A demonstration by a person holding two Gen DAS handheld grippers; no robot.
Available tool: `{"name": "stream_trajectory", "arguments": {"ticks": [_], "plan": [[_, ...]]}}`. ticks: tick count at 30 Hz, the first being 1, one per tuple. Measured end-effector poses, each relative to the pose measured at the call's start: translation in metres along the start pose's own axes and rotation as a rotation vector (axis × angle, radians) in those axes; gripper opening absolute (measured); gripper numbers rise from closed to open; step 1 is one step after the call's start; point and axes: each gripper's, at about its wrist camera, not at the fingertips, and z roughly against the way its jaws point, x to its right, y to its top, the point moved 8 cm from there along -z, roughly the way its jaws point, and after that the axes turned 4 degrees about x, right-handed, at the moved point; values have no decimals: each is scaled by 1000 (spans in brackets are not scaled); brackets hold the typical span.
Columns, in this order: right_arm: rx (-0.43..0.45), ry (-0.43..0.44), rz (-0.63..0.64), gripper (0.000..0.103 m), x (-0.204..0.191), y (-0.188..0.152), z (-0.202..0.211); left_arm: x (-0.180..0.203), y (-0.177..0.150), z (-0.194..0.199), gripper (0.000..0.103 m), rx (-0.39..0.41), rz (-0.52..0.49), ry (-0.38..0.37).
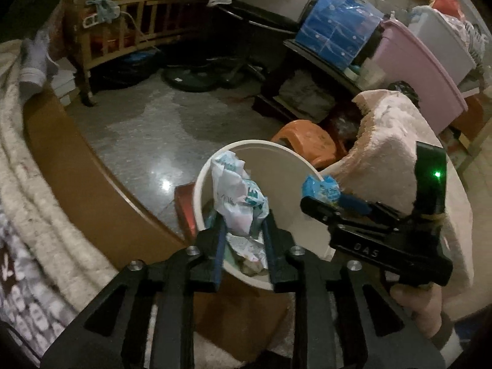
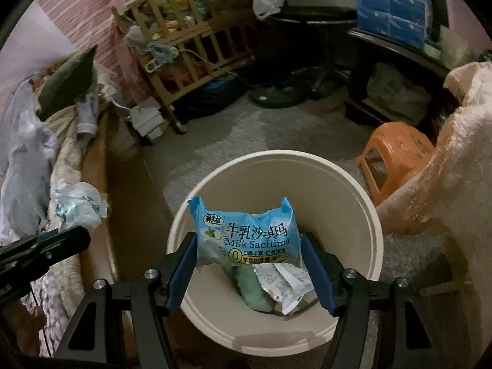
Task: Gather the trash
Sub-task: 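Open the right tool to drop the packet while the left tool drops the wrapper, then return both tools to the bed toward the white medicine box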
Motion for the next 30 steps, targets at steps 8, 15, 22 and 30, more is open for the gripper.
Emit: {"name": "stream_trajectory", "arguments": {"ticks": [8, 15, 22, 30], "plan": [[-3, -36, -45, 78, 13, -1, -4, 3, -5, -3, 51, -13, 6, -30], [-9, -11, -30, 78, -2, -5, -1, -20, -14, 23, 51, 11, 48, 30], [3, 72, 68, 78, -63, -1, 9, -75, -39, 86, 51, 74, 64, 202], [1, 217, 247, 78, -179, -14, 22, -173, -93, 162, 51, 92, 200, 375]]}}
